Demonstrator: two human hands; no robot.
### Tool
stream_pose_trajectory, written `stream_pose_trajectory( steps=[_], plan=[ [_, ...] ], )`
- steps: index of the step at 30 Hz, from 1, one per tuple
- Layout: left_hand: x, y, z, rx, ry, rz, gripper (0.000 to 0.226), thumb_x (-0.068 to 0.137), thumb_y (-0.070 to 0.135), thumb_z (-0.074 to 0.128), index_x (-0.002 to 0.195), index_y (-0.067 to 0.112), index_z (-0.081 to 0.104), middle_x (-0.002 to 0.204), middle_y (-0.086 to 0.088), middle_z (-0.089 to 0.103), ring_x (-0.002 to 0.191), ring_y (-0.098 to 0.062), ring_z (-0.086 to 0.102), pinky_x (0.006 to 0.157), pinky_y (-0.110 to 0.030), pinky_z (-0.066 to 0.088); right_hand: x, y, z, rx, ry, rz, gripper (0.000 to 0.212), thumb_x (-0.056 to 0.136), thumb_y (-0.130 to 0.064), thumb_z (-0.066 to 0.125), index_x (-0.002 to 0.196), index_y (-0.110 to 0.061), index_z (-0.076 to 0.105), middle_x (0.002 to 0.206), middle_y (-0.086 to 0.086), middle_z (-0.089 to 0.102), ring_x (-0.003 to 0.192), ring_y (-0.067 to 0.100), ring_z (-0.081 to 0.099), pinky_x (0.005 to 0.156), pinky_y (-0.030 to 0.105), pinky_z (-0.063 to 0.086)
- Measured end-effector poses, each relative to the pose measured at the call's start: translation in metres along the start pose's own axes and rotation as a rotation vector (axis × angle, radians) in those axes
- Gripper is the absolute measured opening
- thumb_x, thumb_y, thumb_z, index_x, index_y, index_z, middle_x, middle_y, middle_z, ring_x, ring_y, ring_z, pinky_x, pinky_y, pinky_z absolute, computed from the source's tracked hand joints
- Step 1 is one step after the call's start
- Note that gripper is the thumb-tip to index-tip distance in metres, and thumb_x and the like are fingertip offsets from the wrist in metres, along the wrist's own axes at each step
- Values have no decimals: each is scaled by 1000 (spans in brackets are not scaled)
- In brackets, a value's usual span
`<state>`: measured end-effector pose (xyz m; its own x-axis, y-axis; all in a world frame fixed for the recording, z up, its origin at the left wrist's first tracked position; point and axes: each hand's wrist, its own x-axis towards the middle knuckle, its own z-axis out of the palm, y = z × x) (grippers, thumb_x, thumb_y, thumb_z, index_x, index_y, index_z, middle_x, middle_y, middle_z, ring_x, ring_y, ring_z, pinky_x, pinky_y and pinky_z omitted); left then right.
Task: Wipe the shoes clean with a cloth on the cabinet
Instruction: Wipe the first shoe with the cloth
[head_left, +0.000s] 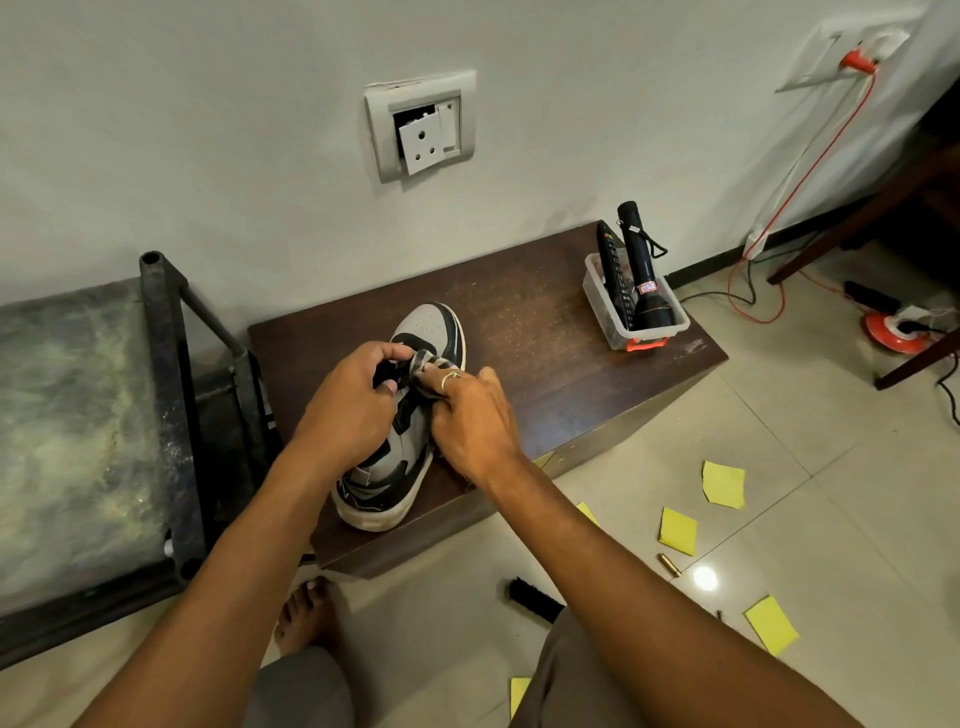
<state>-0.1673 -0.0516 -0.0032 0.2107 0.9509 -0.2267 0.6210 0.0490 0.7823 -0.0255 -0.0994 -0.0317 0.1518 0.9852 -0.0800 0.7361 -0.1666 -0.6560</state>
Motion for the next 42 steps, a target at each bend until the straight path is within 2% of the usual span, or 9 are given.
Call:
stream_pose_trajectory(
  steps=[6, 11, 15, 17, 21, 24, 29, 37, 42],
  plan=[
    [-1, 1, 3, 18, 10, 22, 41, 102, 6, 50, 128, 37, 58, 132, 5, 60, 77, -10, 54, 60, -25, 39, -21, 11, -2, 79, -92, 9, 51, 95, -11, 48, 134, -38, 65, 120, -5, 72, 104, 14, 55, 93, 40, 55],
    [-7, 20, 4, 477, 15, 41, 45, 97, 10, 55, 140, 25, 53, 145, -5, 52, 127, -30, 53, 99, -46, 47, -18, 20, -32, 254, -238, 61, 42, 96, -7, 52, 117, -35, 75, 92, -7, 78, 69, 17, 71, 64, 38, 61],
    [-3, 38, 13, 771, 55, 112, 48, 94, 26, 59, 141, 17, 54, 161, -9, 33, 148, -40, 27, 114, -62, 32, -5, 34, -38, 327, 48, 66, 40, 98, -7, 51, 118, -32, 75, 85, -8, 73, 71, 15, 65, 59, 30, 53],
    [-2, 39, 22, 732, 56, 67, 56, 94, 41, 60, 144, 17, 51, 163, -11, 30, 146, -43, 28, 111, -62, 37, 11, 43, -30, 201, 159, 29, 40, 97, -9, 51, 123, -32, 72, 111, -8, 72, 97, 17, 61, 80, 33, 54],
    [0, 35, 31, 776, 39, 37, 62, 90, 47, 69, 142, 17, 52, 164, -11, 28, 132, -42, 47, 99, -50, 48, 37, 41, -9, 107, 62, -17, 39, 100, -21, 61, 139, -22, 63, 149, -4, 53, 131, 21, 48, 113, 37, 41],
    [6, 30, 30, 733, 65, 84, 44, 89, 36, 70, 128, 16, 63, 146, -9, 49, 111, -34, 62, 86, -43, 53, 34, 37, -3, 135, 20, 15, 40, 105, -33, 54, 142, -21, 61, 155, -5, 43, 135, 19, 41, 109, 28, 33],
    [10, 24, 31, 669, 72, 138, 30, 87, 33, 72, 111, 15, 68, 116, -4, 60, 98, -30, 66, 78, -40, 53, 23, 48, 13, 188, 55, -30, 34, 106, -23, 53, 138, -17, 64, 147, -8, 47, 129, 19, 50, 110, 37, 47],
    [15, 22, 32, 674, 76, 149, 40, 88, 28, 73, 126, 17, 68, 125, -3, 63, 106, -29, 66, 85, -40, 54, 86, 50, 13, 83, 193, -68, 24, 103, -19, 55, 118, -16, 74, 116, -5, 64, 101, 21, 59, 88, 40, 56],
    [13, 22, 32, 655, 88, 142, 31, 89, 31, 71, 116, 16, 70, 116, -2, 63, 100, -29, 66, 83, -41, 55, 38, 57, 11, 78, 157, -116, 27, 105, -21, 54, 127, -25, 71, 116, -6, 65, 102, 18, 59, 86, 29, 52]
  ],
)
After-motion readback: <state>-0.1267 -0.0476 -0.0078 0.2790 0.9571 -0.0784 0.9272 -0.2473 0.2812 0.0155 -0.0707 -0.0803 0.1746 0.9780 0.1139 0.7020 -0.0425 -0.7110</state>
